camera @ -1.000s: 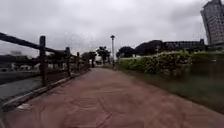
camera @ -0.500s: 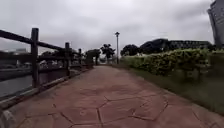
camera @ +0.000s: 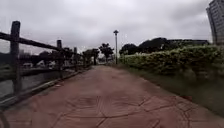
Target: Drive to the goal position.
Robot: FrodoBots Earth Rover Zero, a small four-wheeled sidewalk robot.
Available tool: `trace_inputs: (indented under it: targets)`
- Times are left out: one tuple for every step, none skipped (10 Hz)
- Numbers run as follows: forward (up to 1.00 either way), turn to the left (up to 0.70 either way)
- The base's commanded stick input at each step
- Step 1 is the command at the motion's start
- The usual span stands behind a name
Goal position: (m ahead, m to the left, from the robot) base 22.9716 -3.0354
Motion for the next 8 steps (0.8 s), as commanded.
trace_inputs:
  targets:
    - [1.0,0.0]
    - [1.0,0.0]
    - [1.0,0.0]
    - [1.0,0.0]
    - [1.0,0.0]
    - [1.0,0.0]
    - [1.0,0.0]
    - [1.0,0.0]
